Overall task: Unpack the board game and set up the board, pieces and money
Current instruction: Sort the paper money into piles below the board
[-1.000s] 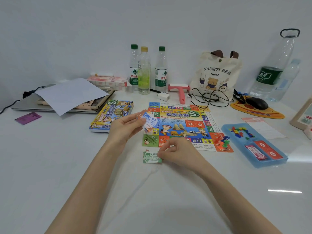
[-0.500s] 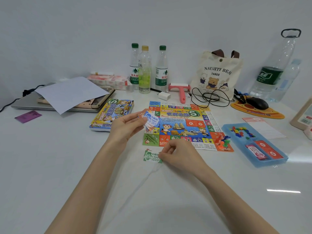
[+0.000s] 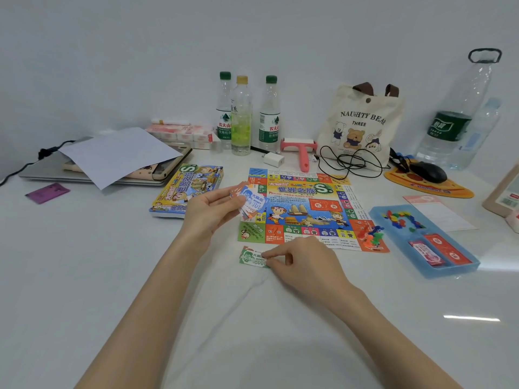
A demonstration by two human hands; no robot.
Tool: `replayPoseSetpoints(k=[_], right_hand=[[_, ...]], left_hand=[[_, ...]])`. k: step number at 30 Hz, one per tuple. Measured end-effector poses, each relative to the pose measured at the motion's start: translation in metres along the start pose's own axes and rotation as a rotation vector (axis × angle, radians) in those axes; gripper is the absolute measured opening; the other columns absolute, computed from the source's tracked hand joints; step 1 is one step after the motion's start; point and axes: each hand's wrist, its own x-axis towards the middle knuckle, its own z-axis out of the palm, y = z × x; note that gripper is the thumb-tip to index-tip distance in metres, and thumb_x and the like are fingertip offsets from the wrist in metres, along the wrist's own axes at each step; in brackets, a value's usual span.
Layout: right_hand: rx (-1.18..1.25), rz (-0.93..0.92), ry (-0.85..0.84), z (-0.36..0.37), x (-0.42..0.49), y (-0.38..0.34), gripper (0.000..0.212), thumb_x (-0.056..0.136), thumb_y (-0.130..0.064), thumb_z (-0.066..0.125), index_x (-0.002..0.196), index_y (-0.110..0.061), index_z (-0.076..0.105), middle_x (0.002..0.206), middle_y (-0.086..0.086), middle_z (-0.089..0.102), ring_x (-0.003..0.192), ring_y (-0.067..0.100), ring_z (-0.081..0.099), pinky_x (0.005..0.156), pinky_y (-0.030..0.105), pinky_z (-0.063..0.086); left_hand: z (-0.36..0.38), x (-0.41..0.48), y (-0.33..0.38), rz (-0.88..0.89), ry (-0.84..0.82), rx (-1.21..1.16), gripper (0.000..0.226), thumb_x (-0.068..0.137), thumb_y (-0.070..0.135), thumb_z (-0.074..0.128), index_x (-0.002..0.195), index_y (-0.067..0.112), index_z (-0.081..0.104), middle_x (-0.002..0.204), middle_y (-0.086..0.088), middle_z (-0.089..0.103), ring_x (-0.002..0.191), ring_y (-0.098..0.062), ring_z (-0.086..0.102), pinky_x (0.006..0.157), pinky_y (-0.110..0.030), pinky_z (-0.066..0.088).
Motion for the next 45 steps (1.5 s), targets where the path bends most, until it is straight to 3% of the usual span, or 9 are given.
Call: replayPoseSetpoints(k=[7, 13, 18, 23, 30, 33, 35, 42, 45], right_hand=[[0.008, -0.003, 0.009, 0.000, 0.005, 0.003, 0.023, 0.091, -0.038, 0.057, 0.108, -0.046, 0.069, 0.057, -0.014, 0.049, 0.059, 0.004, 0.045, 0.050, 0.019, 0.029], [0.111, 0.040, -0.012, 0.002, 0.010, 0.007, 0.033, 0.076, -0.056, 0.067, 0.105, -0.040, 0.066, 0.063, -0.011, 0.054, 0.076, 0.007, 0.056, 0.061, 0.025, 0.040], [0.177, 0.059, -0.041, 0.004, 0.016, 0.008, 0.019, 0.074, -0.046, 0.075, 0.087, -0.036, 0.067, 0.060, -0.010, 0.054, 0.066, 0.006, 0.054, 0.064, 0.029, 0.044], [0.282, 0.074, -0.066, 0.002, 0.018, 0.005, 0.020, 0.070, -0.034, 0.081, 0.079, -0.030, 0.064, 0.059, -0.010, 0.056, 0.060, 0.005, 0.054, 0.067, 0.032, 0.048], [0.377, 0.082, -0.120, -0.008, 0.015, 0.000, 0.010, 0.078, -0.030, 0.076, 0.074, -0.023, 0.070, 0.070, -0.011, 0.065, 0.056, -0.006, 0.051, 0.054, 0.010, 0.036], [0.455, 0.088, -0.258, -0.014, 0.011, -0.004, 0.015, 0.080, -0.027, 0.076, 0.081, -0.012, 0.074, 0.071, -0.004, 0.073, 0.063, 0.001, 0.061, 0.066, 0.020, 0.044], [0.449, 0.113, -0.309, -0.013, 0.009, -0.006, 0.019, 0.078, -0.026, 0.078, 0.090, -0.014, 0.071, 0.072, -0.004, 0.075, 0.072, 0.000, 0.068, 0.074, 0.018, 0.048], [0.220, 0.134, -0.164, -0.008, 0.007, -0.011, 0.034, 0.069, -0.042, 0.079, 0.095, -0.033, 0.059, 0.074, -0.008, 0.065, 0.075, 0.006, 0.060, 0.075, 0.036, 0.052], [0.056, 0.050, -0.026, -0.008, -0.003, -0.016, 0.031, 0.083, -0.047, 0.066, 0.112, -0.040, 0.060, 0.101, -0.017, 0.062, 0.102, 0.006, 0.051, 0.081, 0.031, 0.046]], left_hand=[[0.000, 0.000, -0.001, -0.007, 0.006, 0.000, 0.025, 0.079, 0.001, 0.072, 0.103, 0.008, 0.070, 0.093, -0.007, 0.075, 0.081, -0.012, 0.072, 0.072, -0.020, 0.058], [0.000, 0.001, -0.002, 0.006, -0.006, -0.004, 0.029, 0.080, 0.000, 0.071, 0.107, 0.007, 0.070, 0.096, -0.008, 0.075, 0.084, -0.012, 0.071, 0.076, -0.020, 0.057], [-0.001, 0.002, -0.002, 0.003, -0.003, 0.005, 0.032, 0.079, 0.001, 0.072, 0.111, 0.005, 0.069, 0.100, -0.010, 0.074, 0.088, -0.014, 0.071, 0.079, -0.022, 0.057], [-0.001, 0.002, -0.002, 0.007, 0.001, 0.004, 0.034, 0.079, 0.000, 0.072, 0.113, 0.004, 0.068, 0.099, -0.010, 0.074, 0.082, -0.012, 0.071, 0.073, -0.019, 0.057], [-0.001, 0.001, 0.000, -0.004, 0.014, -0.006, 0.032, 0.079, 0.000, 0.072, 0.111, 0.004, 0.068, 0.096, -0.008, 0.074, 0.079, -0.010, 0.071, 0.070, -0.018, 0.056], [-0.001, 0.001, 0.000, -0.002, 0.015, 0.003, 0.030, 0.079, 0.000, 0.072, 0.107, 0.006, 0.068, 0.090, -0.004, 0.075, 0.078, -0.010, 0.072, 0.069, -0.018, 0.056], [0.000, 0.000, 0.000, -0.001, 0.011, 0.006, 0.027, 0.079, 0.000, 0.072, 0.105, 0.007, 0.069, 0.085, -0.002, 0.076, 0.076, -0.008, 0.071, 0.068, -0.017, 0.056], [0.000, -0.001, 0.001, 0.001, 0.003, 0.012, 0.026, 0.079, 0.000, 0.072, 0.104, 0.008, 0.069, 0.086, -0.002, 0.076, 0.077, -0.009, 0.072, 0.068, -0.017, 0.056], [-0.001, 0.000, 0.000, 0.001, -0.003, 0.009, 0.027, 0.079, 0.001, 0.072, 0.105, 0.008, 0.069, 0.089, -0.004, 0.076, 0.079, -0.010, 0.072, 0.069, -0.018, 0.056]])
